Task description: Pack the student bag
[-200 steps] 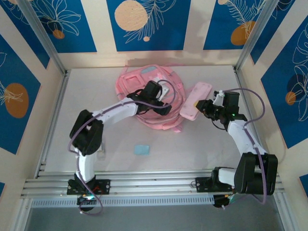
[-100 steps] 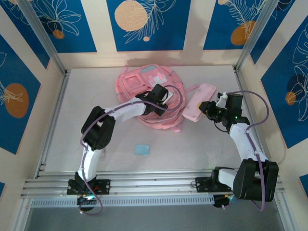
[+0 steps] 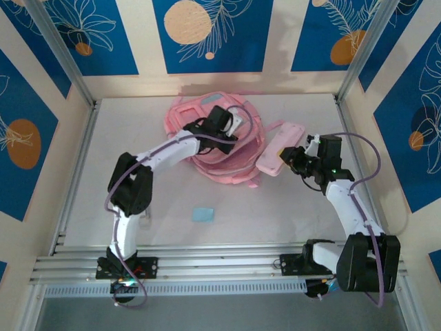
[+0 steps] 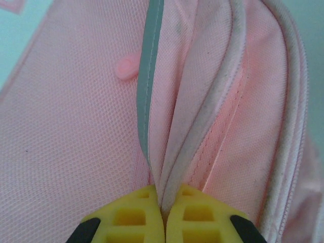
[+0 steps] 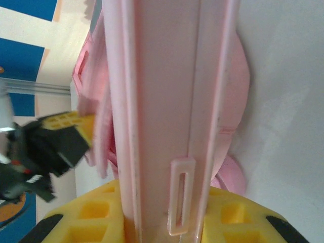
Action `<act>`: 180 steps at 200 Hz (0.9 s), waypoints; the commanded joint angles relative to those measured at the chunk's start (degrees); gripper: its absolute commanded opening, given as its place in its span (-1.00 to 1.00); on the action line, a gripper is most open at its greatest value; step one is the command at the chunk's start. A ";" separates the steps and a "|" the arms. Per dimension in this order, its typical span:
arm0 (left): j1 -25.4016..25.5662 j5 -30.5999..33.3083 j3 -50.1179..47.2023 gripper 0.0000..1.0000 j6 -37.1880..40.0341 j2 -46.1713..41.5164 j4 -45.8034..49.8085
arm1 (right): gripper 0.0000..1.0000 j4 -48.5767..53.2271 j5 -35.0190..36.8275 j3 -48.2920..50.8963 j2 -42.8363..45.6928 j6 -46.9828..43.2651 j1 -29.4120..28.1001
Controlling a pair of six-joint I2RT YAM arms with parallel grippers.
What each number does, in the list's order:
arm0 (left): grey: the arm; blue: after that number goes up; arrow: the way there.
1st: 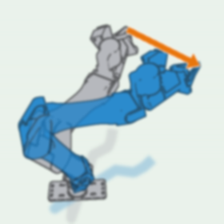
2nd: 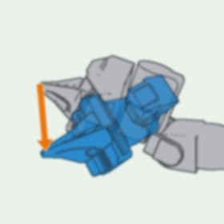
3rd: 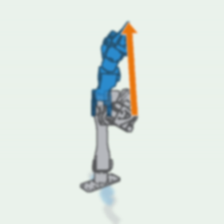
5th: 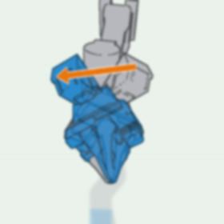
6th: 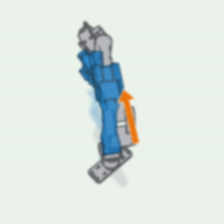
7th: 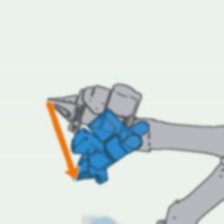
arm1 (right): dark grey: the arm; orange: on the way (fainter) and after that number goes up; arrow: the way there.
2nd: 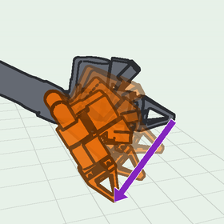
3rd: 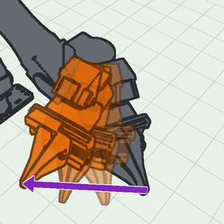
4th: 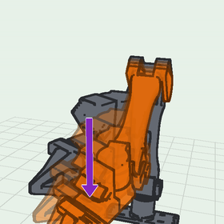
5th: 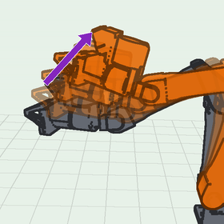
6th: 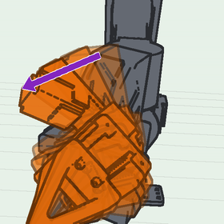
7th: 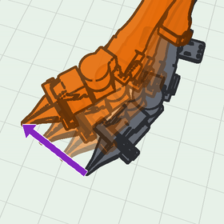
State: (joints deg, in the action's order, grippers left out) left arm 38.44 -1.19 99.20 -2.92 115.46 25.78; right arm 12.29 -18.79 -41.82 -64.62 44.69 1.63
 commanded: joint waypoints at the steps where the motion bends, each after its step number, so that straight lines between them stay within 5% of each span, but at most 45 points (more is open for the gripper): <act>1: -2.79 -9.97 2.86 -1.00 -7.96 -5.83 -2.24 | -1.00 -4.61 1.79 0.32 0.20 3.30 -2.76; 59: -4.66 -19.15 1.35 -1.00 -16.26 -8.58 -10.86 | -1.00 -18.90 2.45 -4.88 -12.57 11.17 -14.00; 164: -4.77 -18.78 -2.93 -1.00 -22.13 -9.64 -19.36 | -1.00 -42.80 4.51 -24.30 -48.02 27.13 -22.17; 180: -4.81 -17.53 -3.43 -1.00 -21.54 -9.73 -19.54 | -0.82 -45.89 2.82 -24.75 -50.49 29.97 -22.19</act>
State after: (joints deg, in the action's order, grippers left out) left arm 33.28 -17.15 95.55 -23.33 110.26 14.09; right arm -24.62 -13.96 -64.10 -112.90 68.79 -19.88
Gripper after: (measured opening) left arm 0.056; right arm 0.268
